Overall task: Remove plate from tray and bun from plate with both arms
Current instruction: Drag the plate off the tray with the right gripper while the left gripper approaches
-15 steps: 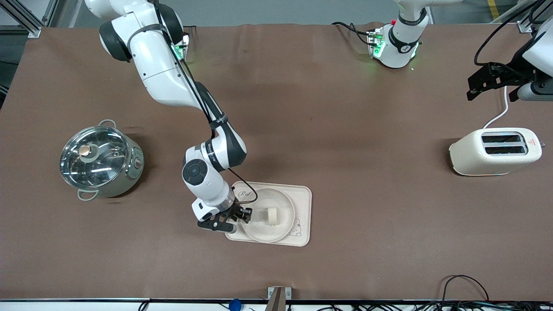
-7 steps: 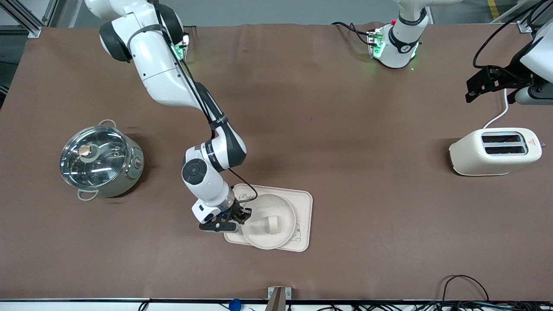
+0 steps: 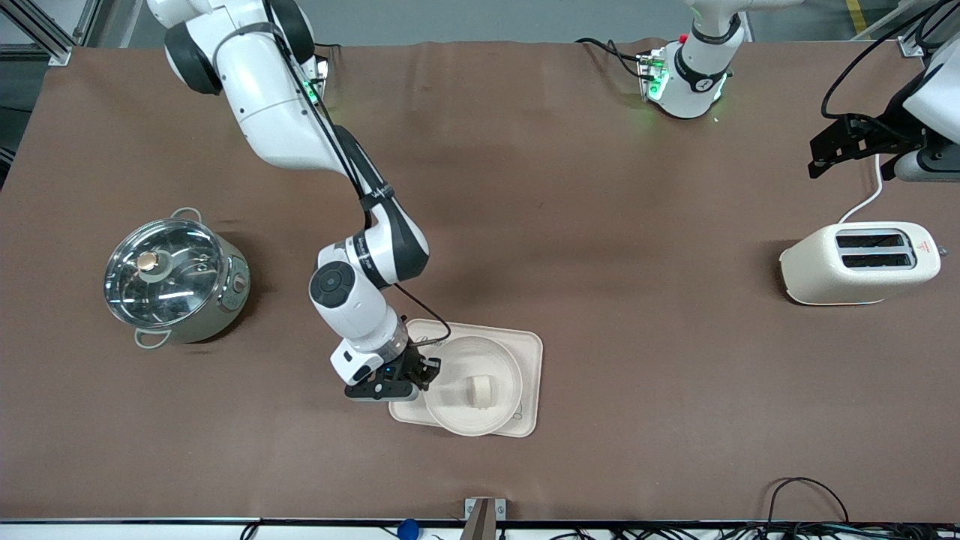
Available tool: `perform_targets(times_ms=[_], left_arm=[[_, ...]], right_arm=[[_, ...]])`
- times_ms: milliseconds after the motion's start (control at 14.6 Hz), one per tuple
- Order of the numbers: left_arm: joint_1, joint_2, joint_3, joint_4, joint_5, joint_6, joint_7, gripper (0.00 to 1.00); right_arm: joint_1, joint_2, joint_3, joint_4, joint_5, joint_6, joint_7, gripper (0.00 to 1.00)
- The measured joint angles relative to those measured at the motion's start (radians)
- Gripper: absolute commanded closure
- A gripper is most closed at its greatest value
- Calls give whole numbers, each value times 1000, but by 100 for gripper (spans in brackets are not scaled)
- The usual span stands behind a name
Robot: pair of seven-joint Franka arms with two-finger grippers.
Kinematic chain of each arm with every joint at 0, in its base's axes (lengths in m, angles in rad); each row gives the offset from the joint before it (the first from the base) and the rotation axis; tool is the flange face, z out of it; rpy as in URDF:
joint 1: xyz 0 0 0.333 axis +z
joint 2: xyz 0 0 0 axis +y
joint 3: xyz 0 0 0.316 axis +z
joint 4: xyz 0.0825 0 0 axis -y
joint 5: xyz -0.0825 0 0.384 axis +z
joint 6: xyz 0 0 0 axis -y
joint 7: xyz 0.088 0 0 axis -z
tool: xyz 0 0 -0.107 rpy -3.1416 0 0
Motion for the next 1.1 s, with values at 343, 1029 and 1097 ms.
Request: perform_targets(times_ms=[343, 1029, 1097], left_arm=[[-6, 12, -1, 0, 0, -1, 0, 0], [-23, 128, -133, -10, 0, 8, -234, 0], [-25, 146, -164, -20, 0, 25, -295, 0]], right_arm=[[23, -158, 55, -247, 0, 78, -7, 100], [80, -467, 120, -866, 0, 238, -97, 100], [84, -482, 120, -890, 0, 242, -99, 99]])
